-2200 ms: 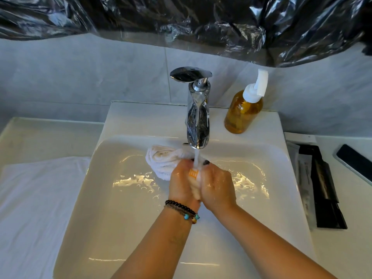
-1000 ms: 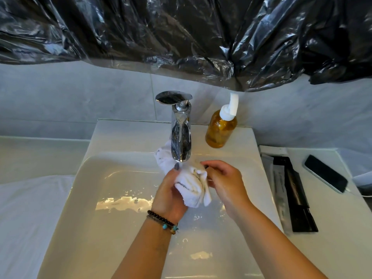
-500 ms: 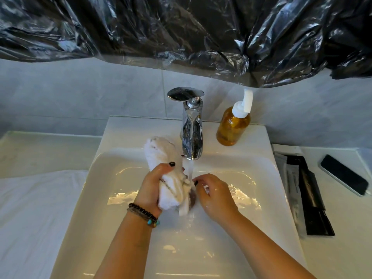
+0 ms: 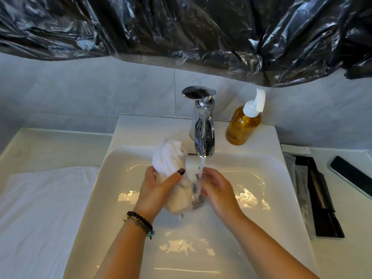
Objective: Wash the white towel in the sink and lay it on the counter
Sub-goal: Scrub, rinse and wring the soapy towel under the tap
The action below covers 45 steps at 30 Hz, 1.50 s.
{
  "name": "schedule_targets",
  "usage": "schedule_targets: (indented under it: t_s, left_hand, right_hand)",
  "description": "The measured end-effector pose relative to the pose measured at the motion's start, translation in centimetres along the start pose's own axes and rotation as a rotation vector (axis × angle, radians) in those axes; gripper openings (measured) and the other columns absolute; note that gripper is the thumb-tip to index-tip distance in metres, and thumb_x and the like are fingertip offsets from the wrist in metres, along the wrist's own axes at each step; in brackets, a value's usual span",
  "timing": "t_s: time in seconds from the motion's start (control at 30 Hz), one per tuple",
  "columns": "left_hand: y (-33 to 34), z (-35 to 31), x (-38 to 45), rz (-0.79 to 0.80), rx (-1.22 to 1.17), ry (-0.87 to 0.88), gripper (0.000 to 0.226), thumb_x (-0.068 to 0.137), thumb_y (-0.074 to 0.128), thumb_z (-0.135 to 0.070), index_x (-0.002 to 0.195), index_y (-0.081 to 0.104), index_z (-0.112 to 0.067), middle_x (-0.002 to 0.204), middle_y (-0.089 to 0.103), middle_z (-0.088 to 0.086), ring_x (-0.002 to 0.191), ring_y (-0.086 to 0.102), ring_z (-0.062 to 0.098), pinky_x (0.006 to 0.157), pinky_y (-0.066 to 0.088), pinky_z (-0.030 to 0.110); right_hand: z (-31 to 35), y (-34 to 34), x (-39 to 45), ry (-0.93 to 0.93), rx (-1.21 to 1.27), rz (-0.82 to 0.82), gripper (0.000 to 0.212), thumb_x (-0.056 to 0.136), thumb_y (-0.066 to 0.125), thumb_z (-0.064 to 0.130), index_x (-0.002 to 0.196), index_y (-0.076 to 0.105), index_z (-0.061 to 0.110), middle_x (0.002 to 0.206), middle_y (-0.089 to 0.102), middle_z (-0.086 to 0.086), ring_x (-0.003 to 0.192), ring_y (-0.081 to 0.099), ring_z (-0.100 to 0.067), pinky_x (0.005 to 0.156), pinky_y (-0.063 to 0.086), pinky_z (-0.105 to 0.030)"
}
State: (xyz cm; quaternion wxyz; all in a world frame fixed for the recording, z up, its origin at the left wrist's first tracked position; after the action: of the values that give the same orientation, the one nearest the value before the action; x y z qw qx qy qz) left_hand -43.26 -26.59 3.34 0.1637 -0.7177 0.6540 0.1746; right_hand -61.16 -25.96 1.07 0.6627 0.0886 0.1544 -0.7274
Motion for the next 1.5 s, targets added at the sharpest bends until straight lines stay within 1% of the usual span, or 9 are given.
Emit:
schedule_targets:
  t_s: [0.2,0.4,0.5,0.6,0.67,0.9,1.13,1.27,1.5]
  left_hand:
    - [2.4,1.3,-0.2,0.073,-0.18,-0.096,0.059,0.075,0.081,-0.012,0.124,0.049,-0.014,0.11,0.069,0.009,0.096,0.065,0.023,0.087,0.052,0.039]
    - [7.4,0.7,-1.3,0.349,-0.243,-0.092,0.051,0.077,0.07,-0.041,0.113,0.064,-0.005,0.101,0.072,0.018,0.084,0.069,0.031,0.068,0.056,0.036]
    - [7.9,1.9,-1.4,0.418,-0.328,-0.175,0.078,0.057,0.088,-0.052,0.113,0.065,-0.003,0.092,0.07,0.019,0.069,0.067,0.028,0.053,0.052,0.028]
    - [7.9,3.5,-1.2,0.466,-0.456,-0.257,0.079,0.053,0.094,-0.041,0.116,0.067,-0.002,0.12,0.059,0.03,0.103,0.057,0.04,0.078,0.047,0.039]
    - [8.3,4.0,-1.7,0.551,-0.524,-0.317,0.076,0.051,0.095,-0.031,0.114,0.068,0.003,0.126,0.056,0.034,0.111,0.057,0.04,0.085,0.05,0.04]
    - [9.4,3.1,-2.2,0.821,-0.45,-0.326,0.058,0.036,0.098,-0.023,0.085,0.076,-0.001,0.081,0.073,0.016,0.071,0.072,0.023,0.06,0.057,0.027]
    - [8.1,1.9,-0.6,0.603,-0.042,-0.212,0.058,0.043,0.088,-0.017,0.097,0.066,-0.013,0.083,0.073,0.003,0.082,0.071,0.017,0.068,0.058,0.03]
    - [6.3,3.1,0.2,0.303,0.28,-0.103,0.065,0.04,0.09,-0.042,0.097,0.067,-0.023,0.089,0.071,-0.004,0.086,0.07,0.012,0.068,0.056,0.022]
    - [6.5,2.0,0.3,0.156,0.46,0.071,0.039,0.056,0.086,-0.035,0.081,0.056,-0.038,0.07,0.055,-0.019,0.068,0.057,0.0,0.056,0.04,-0.001]
  right_hand:
    - [0.0,-0.2,-0.3,0.176,0.228,0.047,0.047,0.077,0.066,0.05,0.116,0.064,0.025,0.108,0.072,-0.003,0.102,0.069,-0.025,0.093,0.053,-0.051]
    - [-0.2,-1.9,-1.2,0.111,0.323,-0.013,0.03,0.086,0.063,0.036,0.106,0.071,0.017,0.106,0.072,-0.014,0.103,0.067,-0.034,0.097,0.047,-0.061]
    - [1.1,-2.2,-0.9,0.101,0.328,0.095,0.042,0.078,0.066,0.038,0.106,0.072,0.007,0.111,0.07,-0.015,0.109,0.065,-0.031,0.101,0.047,-0.051]
    - [3.4,-4.0,0.7,-0.018,0.134,0.1,0.019,0.081,0.071,0.017,0.099,0.076,0.013,0.107,0.071,-0.005,0.103,0.067,-0.02,0.085,0.053,-0.029]
    - [3.7,-4.3,2.4,0.002,0.071,0.127,0.034,0.077,0.077,0.019,0.11,0.07,0.024,0.113,0.068,-0.003,0.108,0.064,-0.019,0.084,0.05,-0.027]
    - [3.8,2.1,3.9,0.202,0.293,0.726,0.108,0.049,0.092,0.047,0.139,0.047,0.01,0.14,0.053,-0.017,0.131,0.047,-0.04,0.111,0.033,-0.058]
    - [5.9,2.8,4.1,0.012,0.143,0.646,0.04,0.048,0.086,0.028,0.086,0.073,0.028,0.108,0.067,-0.013,0.1,0.064,-0.025,0.087,0.055,-0.042]
    - [6.7,2.2,3.4,-0.09,-0.049,0.457,0.038,0.053,0.088,0.015,0.084,0.064,0.02,0.091,0.068,-0.004,0.09,0.066,-0.024,0.083,0.056,-0.04]
    - [6.2,2.7,2.4,-0.07,-0.313,0.298,0.036,0.074,0.083,0.02,0.095,0.057,0.035,0.103,0.061,0.009,0.107,0.059,-0.017,0.095,0.049,-0.031]
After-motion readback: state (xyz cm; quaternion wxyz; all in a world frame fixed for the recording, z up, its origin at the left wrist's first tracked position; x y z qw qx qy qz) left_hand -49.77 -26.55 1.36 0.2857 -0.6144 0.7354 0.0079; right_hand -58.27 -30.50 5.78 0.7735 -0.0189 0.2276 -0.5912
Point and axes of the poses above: each hand's wrist, its own x-axis towards the middle knuckle, its own y-axis out of the palm, z = x × y, the point moved 7 cm from there along x, towards the middle knuckle
